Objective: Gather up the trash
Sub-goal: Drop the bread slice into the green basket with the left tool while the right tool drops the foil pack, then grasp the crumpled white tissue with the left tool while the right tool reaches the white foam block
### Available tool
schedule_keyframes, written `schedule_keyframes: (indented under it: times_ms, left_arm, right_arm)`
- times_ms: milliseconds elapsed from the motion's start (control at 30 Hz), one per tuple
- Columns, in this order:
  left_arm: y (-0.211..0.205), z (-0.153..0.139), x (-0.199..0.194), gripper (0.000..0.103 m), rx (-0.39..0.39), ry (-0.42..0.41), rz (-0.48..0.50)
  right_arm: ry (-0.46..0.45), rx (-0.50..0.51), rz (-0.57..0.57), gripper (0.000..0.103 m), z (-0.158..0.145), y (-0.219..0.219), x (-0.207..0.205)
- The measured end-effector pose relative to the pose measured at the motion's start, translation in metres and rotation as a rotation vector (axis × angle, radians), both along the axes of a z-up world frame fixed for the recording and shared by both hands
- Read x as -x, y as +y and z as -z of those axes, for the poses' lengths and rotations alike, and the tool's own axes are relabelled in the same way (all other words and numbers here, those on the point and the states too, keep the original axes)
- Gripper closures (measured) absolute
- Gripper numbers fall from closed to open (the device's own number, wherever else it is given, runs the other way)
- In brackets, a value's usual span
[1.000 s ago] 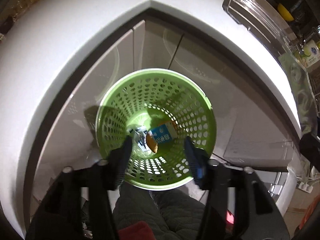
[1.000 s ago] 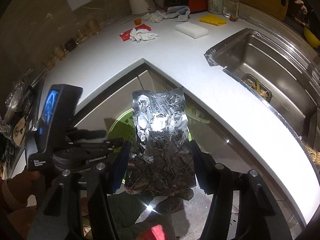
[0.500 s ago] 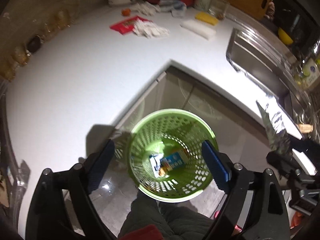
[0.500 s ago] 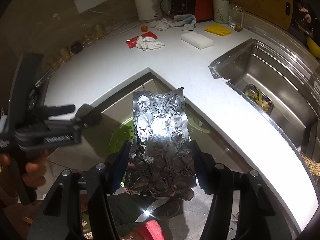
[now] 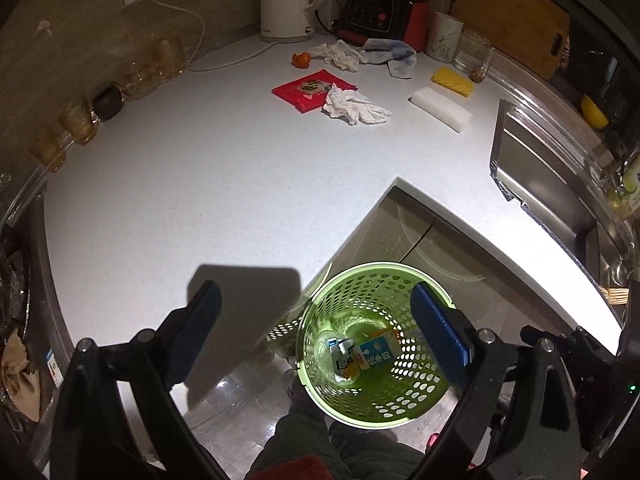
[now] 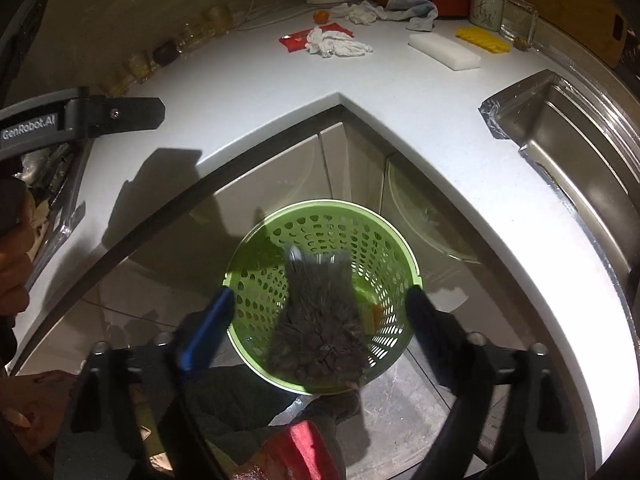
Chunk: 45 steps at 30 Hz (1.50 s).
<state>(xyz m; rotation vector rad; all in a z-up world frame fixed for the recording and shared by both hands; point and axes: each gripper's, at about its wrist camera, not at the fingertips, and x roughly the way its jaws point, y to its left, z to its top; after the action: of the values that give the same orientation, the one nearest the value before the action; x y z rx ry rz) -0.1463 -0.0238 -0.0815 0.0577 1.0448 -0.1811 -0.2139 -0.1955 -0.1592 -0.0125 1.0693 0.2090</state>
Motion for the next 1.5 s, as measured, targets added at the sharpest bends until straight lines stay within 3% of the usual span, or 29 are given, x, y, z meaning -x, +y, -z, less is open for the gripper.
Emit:
schedule_keyframes:
  times_ms: [167, 667, 1033, 1333, 1500]
  left_arm:
    - [0.004, 0.001, -0.013, 0.012, -0.001, 0.002, 0.012]
    - [0.002, -0.001, -0.088, 0.011, 0.022, -0.003, 0.116]
    - [-0.008, 0.006, -0.121, 0.008, 0.034, 0.023, 0.176]
    - [-0.027, 0.012, -0.15, 0.008, 0.069, 0.038, 0.137]
    - [-0.048, 0.018, -0.169, 0.008, 0.088, 0.028, 0.073]
  right_arm:
    - [0.007, -0.024, 0.035, 0.011, -0.002, -0.001, -0.014]
    - [-0.135, 0.002, 0.203, 0.003, -0.055, -0.02, -0.079]
    - [-0.142, 0.018, 0.286, 0.003, -0.061, -0.026, -0.1]
    - [-0.144, 0.022, 0.321, 0.003, -0.067, -0.049, -0.114]
    - [-0.147, 0.016, 0.274, 0.003, -0.067, -0.069, -0.132]
